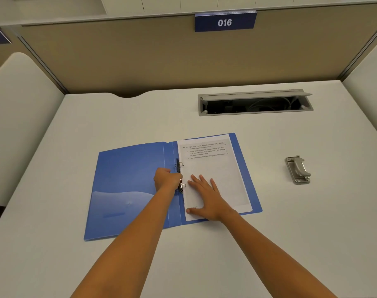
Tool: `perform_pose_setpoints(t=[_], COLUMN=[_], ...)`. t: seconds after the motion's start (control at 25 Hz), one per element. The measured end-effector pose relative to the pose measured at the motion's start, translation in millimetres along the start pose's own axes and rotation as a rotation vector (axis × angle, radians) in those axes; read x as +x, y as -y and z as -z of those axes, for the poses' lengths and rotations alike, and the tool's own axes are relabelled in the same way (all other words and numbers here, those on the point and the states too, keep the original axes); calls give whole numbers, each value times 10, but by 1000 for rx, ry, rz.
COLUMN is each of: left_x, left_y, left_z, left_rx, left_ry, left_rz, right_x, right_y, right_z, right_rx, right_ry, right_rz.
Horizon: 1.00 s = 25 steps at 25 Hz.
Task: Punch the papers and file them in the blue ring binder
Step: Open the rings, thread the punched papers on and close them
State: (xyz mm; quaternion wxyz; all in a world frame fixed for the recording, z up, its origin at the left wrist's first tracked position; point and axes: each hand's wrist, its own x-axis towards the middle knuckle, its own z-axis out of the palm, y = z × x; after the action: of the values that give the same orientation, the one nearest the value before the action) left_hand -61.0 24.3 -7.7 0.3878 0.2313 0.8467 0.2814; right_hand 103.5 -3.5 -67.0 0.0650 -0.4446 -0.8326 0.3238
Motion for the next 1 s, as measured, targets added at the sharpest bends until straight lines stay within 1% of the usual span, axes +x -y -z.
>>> perform_pose_setpoints(t=[0.12, 0.2, 0.32, 0.4, 0.52, 0.6, 0.68, 0.72, 0.8, 0.88, 1.0], left_x=[-68, -98, -68, -42, 4, 9, 19, 21, 41, 77, 127], left_y=[17, 38, 135, 196, 270, 319, 384, 418, 505, 580, 642], left_z=[2, 21, 73, 96, 65, 48, 64, 86, 117, 121, 72], left_rx=[-66, -119, -83, -37, 6, 39, 108, 163, 270, 315, 350], left_ry=[47, 89, 100, 107, 53, -19, -57, -40, 56, 130, 124], left_rz=[-108, -149, -242, -319, -402, -435, -429, -429, -458, -471, -465], right_x=[10, 17, 18, 24, 58, 98, 151, 178, 248, 340, 464], right_y=[-4, -11, -17, 3, 64, 96, 113, 118, 127, 141, 167], right_z=[22, 27, 34, 52, 92, 130, 172, 198, 260, 317, 372], right_rx=[105, 177, 254, 232, 169, 195, 237, 246, 228, 194, 163], right_ry=[-14, -34, -82, -114, -225, -286, -268, -240, -192, -160, -122], right_rz=[-19, -35, -64, -71, -74, -77, -80, -78, -67, -55, -47])
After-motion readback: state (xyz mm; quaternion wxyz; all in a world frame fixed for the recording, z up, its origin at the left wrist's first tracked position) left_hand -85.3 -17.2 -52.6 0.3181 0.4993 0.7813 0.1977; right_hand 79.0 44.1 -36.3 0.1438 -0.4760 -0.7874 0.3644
